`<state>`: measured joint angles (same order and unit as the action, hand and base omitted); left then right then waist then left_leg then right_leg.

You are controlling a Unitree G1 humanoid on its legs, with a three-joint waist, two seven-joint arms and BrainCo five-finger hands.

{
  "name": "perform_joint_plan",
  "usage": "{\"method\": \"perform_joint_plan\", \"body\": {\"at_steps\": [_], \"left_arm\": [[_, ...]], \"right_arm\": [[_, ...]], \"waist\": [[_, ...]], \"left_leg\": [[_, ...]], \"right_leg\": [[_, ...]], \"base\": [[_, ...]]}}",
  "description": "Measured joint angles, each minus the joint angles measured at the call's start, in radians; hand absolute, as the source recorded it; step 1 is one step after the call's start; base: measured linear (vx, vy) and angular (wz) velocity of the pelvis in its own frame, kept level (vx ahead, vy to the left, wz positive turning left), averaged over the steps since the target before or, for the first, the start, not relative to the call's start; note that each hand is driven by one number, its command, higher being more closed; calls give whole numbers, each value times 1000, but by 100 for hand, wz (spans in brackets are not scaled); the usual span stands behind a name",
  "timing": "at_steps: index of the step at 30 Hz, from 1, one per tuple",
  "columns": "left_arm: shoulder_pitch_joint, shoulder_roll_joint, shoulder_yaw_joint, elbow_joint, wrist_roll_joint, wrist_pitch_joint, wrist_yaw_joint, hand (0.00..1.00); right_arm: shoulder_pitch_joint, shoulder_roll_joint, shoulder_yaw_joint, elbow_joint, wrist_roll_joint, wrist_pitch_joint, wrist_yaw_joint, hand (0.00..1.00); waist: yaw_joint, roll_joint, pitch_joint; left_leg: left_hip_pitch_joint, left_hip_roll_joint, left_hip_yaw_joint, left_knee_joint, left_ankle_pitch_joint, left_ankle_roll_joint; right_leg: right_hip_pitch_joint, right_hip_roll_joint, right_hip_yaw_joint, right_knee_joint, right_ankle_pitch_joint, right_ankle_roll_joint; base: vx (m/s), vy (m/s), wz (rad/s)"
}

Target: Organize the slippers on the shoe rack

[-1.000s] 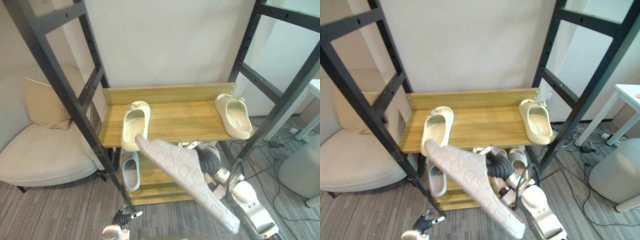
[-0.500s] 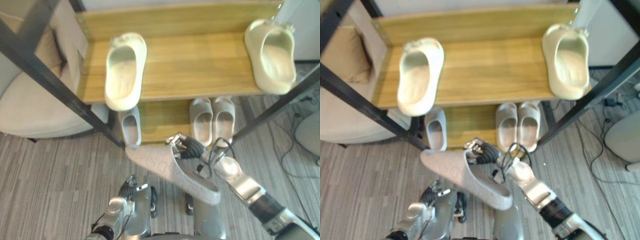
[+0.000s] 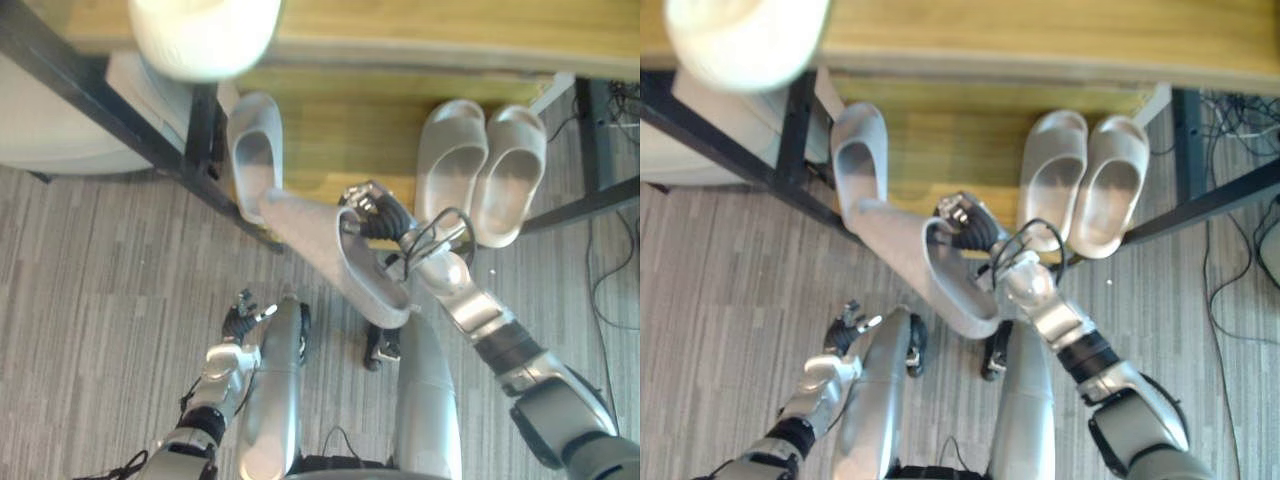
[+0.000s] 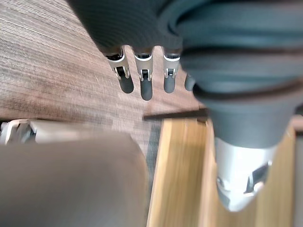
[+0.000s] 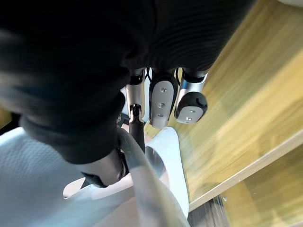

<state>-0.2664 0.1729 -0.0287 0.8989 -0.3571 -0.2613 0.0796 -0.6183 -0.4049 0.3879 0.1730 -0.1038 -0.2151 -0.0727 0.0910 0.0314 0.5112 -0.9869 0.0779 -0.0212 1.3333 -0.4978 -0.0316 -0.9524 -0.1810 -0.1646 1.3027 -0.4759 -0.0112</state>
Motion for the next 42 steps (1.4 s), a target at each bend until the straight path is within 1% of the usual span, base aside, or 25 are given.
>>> {"method": "perform_joint_plan", "body": {"at_steps": [1,2,4,5,9,10,12,13,14,17,18,20,24,31,32,36,37,38,40,42], "left_arm": [[4,-2,17,-4,1,16,7,0],[15,-10,30,-5,1,36,10,0],[28,-24,54,-8,1,43,17,0],[37,-35,68,-17,1,52,26,0],[51,-62,97,-59,2,55,33,0],[52,-66,102,-64,3,55,33,0],[54,-77,120,-71,2,55,33,0],[55,-78,120,-71,2,55,33,0],[54,-80,120,-74,2,56,36,0],[55,-85,120,-84,2,61,48,0],[55,-85,120,-84,3,61,48,0],[55,-86,120,-85,3,64,50,0],[56,-86,120,-87,3,72,53,0],[55,-88,119,-91,2,72,58,0],[55,-89,119,-91,2,72,59,0],[57,-101,119,-90,0,72,76,0],[57,-107,119,-91,-2,71,79,0],[57,-113,118,-91,-2,70,91,0],[57,-117,118,-91,-5,70,93,0],[58,-118,118,-91,-20,70,93,0]], "right_arm": [[-3,20,-28,-12,-18,2,-25,100],[-6,37,-56,-29,-43,14,-54,100],[-10,59,-83,-44,-59,26,-80,100],[-19,81,-115,-49,-79,31,-104,100],[-40,135,-201,-90,-135,61,-194,100],[-40,140,-210,-92,-136,62,-205,100],[-41,169,-261,-118,-163,80,-259,100],[-41,175,-270,-119,-168,81,-266,100],[-42,180,-291,-119,-173,90,-291,100],[-50,201,-347,-118,-189,115,-341,100],[-54,207,-355,-118,-196,119,-348,100],[-76,209,-370,-117,-213,143,-372,100],[-123,209,-403,-111,-249,182,-397,100],[-243,210,-424,59,-252,258,-405,100],[-246,210,-424,63,-252,259,-405,100],[-280,212,-422,159,-252,268,-404,100],[-283,213,-422,177,-251,269,-402,0],[-293,214,-418,206,-251,270,-400,0],[-319,225,-414,242,-250,272,-398,0],[-355,253,-414,278,-250,274,-397,0]], "waist": [[7,-6,12],[20,-7,20],[26,-8,22],[34,-9,22],[54,-10,23],[56,-10,23],[62,-10,23],[63,-10,23],[67,-10,22],[71,-10,22],[72,-10,22],[72,-10,22],[76,-10,18],[82,-11,8],[83,-11,7],[93,-11,-50],[99,-10,-66],[106,-11,-85],[110,-13,-97],[111,-14,-101]], "left_leg": [[-37,0,-5,28,-4,-3],[-75,0,-15,59,-8,-7],[-107,-1,-20,85,-10,-8],[-132,-3,-22,111,-13,-13],[-172,-5,-27,152,-20,-26],[-175,-5,-30,154,-20,-26],[-191,-5,-43,155,-19,-30],[-193,-5,-45,155,-18,-31],[-196,-6,-50,155,-13,-40],[-200,-14,-50,158,-12,-43],[-200,-15,-50,158,-12,-44],[-201,-15,-53,158,-11,-45],[-218,-13,-53,158,-9,-49],[-218,-13,-59,166,-6,-56],[-218,-13,-59,166,-6,-56],[-227,-15,-68,170,-5,-58],[-229,-16,-70,169,-4,-59],[-230,-17,-73,167,-4,-60],[-230,-18,-74,162,-2,-63],[-231,-18,-75,152,3,-67]], "right_leg": [[-33,-9,-3,32,-9,-3],[-64,-15,-11,63,-18,-6],[-88,-21,-20,89,-27,-13],[-110,-30,-20,120,-39,-17],[-154,-41,-20,174,-63,-26],[-156,-41,-22,177,-64,-26],[-165,-41,-34,179,-66,-28],[-165,-41,-37,179,-67,-30],[-165,-43,-42,180,-69,-34],[-169,-53,-42,195,-79,-35],[-169,-53,-42,197,-82,-35],[-170,-53,-44,197,-82,-35],[-189,-52,-44,198,-82,-36],[-189,-48,-46,209,-80,-42],[-189,-48,-47,209,-80,-42],[-190,-50,-55,211,-87,-51],[-190,-51,-58,210,-87,-52],[-190,-53,-62,210,-88,-53],[-190,-56,-64,209,-89,-55],[-190,-62,-70,206,-89,-56]], "base": [[-78,-22,12],[-93,-31,16],[-36,-28,14],[-27,-44,13],[-31,-49,7],[-39,-67,4],[-27,-56,5],[-18,-52,7],[-10,-40,7],[-4,-46,11],[-3,-44,8],[-9,-44,2],[-9,-18,-1],[-7,-29,0],[0,0,0],[-4,-7,1],[-12,-31,6],[-12,-42,6],[-14,-47,7],[-14,-50,10]]}}
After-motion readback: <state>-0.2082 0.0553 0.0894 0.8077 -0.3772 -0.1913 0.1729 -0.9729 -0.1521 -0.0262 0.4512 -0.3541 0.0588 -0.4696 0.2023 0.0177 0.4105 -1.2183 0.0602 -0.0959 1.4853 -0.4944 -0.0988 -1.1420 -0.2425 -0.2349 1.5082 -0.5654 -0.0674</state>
